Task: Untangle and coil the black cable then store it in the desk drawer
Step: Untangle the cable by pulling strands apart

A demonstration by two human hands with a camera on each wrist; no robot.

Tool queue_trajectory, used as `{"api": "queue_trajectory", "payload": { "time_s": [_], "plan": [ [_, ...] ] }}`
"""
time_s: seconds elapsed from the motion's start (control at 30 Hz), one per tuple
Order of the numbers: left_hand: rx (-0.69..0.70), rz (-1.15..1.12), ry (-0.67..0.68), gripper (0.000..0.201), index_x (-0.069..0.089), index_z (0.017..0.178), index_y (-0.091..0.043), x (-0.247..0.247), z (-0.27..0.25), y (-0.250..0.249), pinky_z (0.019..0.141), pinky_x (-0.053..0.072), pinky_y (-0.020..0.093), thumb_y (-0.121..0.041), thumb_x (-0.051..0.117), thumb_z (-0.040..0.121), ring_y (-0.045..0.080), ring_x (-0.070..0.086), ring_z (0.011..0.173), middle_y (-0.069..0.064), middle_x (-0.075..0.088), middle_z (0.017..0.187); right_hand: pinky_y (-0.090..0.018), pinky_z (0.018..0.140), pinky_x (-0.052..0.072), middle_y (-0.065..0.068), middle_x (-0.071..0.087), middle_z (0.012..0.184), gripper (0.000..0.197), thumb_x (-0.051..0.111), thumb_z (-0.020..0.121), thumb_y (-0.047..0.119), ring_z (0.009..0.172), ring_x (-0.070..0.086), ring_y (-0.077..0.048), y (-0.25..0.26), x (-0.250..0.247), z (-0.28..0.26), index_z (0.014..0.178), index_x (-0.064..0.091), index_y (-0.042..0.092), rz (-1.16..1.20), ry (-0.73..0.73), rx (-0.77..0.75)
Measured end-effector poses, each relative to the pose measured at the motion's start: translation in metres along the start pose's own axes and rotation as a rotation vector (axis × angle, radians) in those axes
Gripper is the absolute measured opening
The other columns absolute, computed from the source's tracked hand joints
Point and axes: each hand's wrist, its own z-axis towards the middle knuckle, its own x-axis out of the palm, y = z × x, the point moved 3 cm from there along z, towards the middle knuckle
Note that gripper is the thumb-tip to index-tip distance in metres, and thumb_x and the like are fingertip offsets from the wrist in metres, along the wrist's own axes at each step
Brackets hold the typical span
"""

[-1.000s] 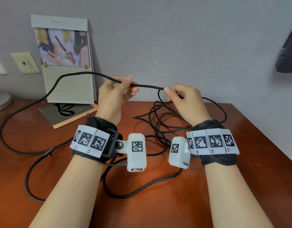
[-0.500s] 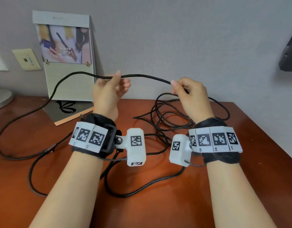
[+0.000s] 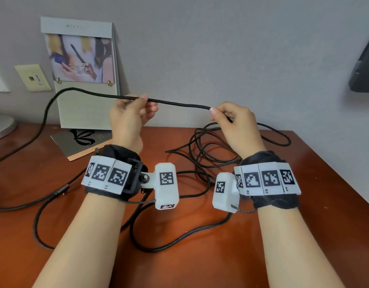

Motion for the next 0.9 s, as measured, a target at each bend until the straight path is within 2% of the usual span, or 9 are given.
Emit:
{"api": "queue_trajectory", "payload": {
  "time_s": [0.03,0.1,0.2,0.3,0.37,0.47,0.53,0.73,0.9],
  "plan": [
    [-0.011,-0.011,0.01,0.008,0.05,0.092,-0.005,0.001,0.0,0.0,0.057,0.051,0.018,-0.007,0.058,0.091,0.012,0.067,0.059,0.003,0.067,0.064,-0.026,0.075,0.045,-0.001,0.069,0.08,0.026,0.053,0.094,0.026,0.081,0.064,-0.02,0.001,0.0,0.0,0.082,0.065,0.006,-0.004,0.003,-0.004],
    [-0.041,-0.017,0.048,0.022,0.045,0.104,-0.003,0.007,-0.004,0.005,0.059,0.052,0.019,-0.011,0.06,0.091,0.014,0.067,0.062,0.004,0.067,0.067,-0.026,0.075,0.044,-0.001,0.068,0.08,0.026,0.052,0.095,0.025,0.081,0.063,-0.02,0.004,0.004,-0.001,0.082,0.064,0.005,-0.002,0.033,-0.016],
    [-0.057,0.022,0.143,0.017,0.045,0.099,-0.008,0.024,-0.017,0.011,0.06,0.054,0.021,-0.009,0.06,0.091,0.015,0.068,0.061,-0.001,0.066,0.057,-0.018,0.072,0.043,0.001,0.067,0.079,0.026,0.052,0.095,0.024,0.08,0.063,-0.017,0.008,0.013,-0.003,0.082,0.064,0.006,-0.013,0.096,-0.037],
    [-0.038,0.037,0.127,0.015,0.046,0.095,-0.012,0.028,-0.019,0.013,0.059,0.054,0.021,-0.003,0.057,0.091,0.014,0.068,0.058,-0.001,0.067,0.055,-0.007,0.068,0.039,0.003,0.067,0.081,0.024,0.052,0.095,0.024,0.084,0.063,-0.015,0.008,0.011,-0.003,0.084,0.065,0.007,-0.014,0.098,-0.017],
    [-0.019,0.029,0.09,0.016,0.045,0.095,-0.012,0.022,-0.013,0.011,0.058,0.053,0.02,-0.001,0.056,0.091,0.014,0.067,0.056,-0.002,0.066,0.054,-0.011,0.071,0.041,0.0,0.069,0.087,0.024,0.052,0.095,0.025,0.088,0.063,-0.017,0.005,0.009,-0.002,0.086,0.066,0.007,-0.009,0.106,0.007],
    [-0.017,-0.015,0.005,0.015,0.044,0.095,-0.01,0.007,-0.003,0.004,0.055,0.051,0.017,-0.001,0.055,0.092,0.011,0.066,0.053,-0.003,0.064,0.053,-0.025,0.077,0.044,-0.008,0.07,0.088,0.025,0.052,0.095,0.026,0.088,0.064,-0.023,0.003,0.006,-0.001,0.087,0.067,0.008,-0.015,0.101,0.031],
    [-0.033,-0.024,-0.015,0.016,0.043,0.101,-0.006,0.001,0.001,0.001,0.055,0.051,0.017,-0.004,0.056,0.092,0.011,0.066,0.054,0.0,0.064,0.061,-0.031,0.079,0.045,-0.008,0.07,0.087,0.024,0.051,0.095,0.024,0.086,0.064,-0.025,0.004,0.006,-0.001,0.086,0.067,0.008,-0.023,0.095,0.033],
    [-0.065,0.086,0.169,0.02,0.045,0.106,-0.005,0.024,-0.016,0.012,0.06,0.053,0.021,-0.011,0.058,0.092,0.017,0.067,0.064,0.009,0.068,0.074,-0.032,0.08,0.046,-0.002,0.069,0.085,0.022,0.051,0.095,0.021,0.085,0.063,-0.021,0.009,0.012,-0.003,0.084,0.065,0.009,-0.027,0.118,0.007],
    [-0.054,0.086,0.106,0.016,0.047,0.103,-0.002,0.022,-0.013,0.012,0.058,0.052,0.02,-0.001,0.057,0.09,0.015,0.068,0.06,0.005,0.07,0.065,-0.035,0.086,0.048,-0.007,0.071,0.089,0.021,0.053,0.094,0.022,0.091,0.063,-0.022,0.007,0.011,-0.003,0.089,0.068,0.007,-0.033,0.139,0.029]
  ]
}}
